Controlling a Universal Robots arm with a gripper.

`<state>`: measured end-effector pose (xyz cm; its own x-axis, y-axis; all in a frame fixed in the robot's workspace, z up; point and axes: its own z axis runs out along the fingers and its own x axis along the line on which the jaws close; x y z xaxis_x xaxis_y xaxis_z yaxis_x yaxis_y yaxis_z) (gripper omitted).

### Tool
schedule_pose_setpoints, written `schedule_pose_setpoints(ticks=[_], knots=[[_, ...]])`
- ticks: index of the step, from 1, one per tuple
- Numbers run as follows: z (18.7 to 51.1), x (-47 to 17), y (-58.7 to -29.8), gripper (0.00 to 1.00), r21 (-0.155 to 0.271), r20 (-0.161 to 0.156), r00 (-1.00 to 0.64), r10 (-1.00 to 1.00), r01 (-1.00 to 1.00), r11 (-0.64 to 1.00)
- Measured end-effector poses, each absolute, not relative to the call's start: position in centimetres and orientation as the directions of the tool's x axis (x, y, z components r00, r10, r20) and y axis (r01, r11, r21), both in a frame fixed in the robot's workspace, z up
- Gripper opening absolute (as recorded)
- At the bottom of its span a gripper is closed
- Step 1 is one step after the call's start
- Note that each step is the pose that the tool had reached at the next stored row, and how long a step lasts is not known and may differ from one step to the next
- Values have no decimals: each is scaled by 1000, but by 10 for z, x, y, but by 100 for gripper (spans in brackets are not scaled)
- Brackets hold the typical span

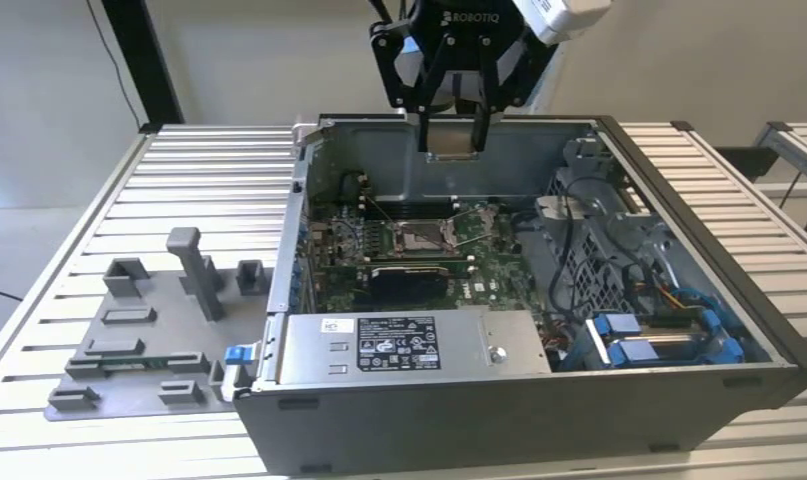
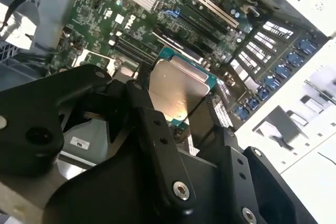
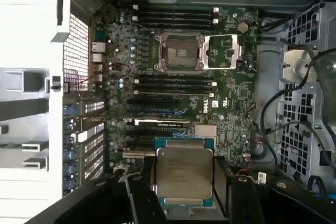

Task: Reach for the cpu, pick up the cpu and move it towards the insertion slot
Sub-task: 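Pick up the cpu and move it towards the insertion slot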

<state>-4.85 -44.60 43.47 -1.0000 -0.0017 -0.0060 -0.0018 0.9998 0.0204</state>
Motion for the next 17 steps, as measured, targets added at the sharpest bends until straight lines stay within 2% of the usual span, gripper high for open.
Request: schedule_pose_setpoints(ticks=[17], knots=[[435,-48,-415,0,20,-6,-1000,0,0,1000]])
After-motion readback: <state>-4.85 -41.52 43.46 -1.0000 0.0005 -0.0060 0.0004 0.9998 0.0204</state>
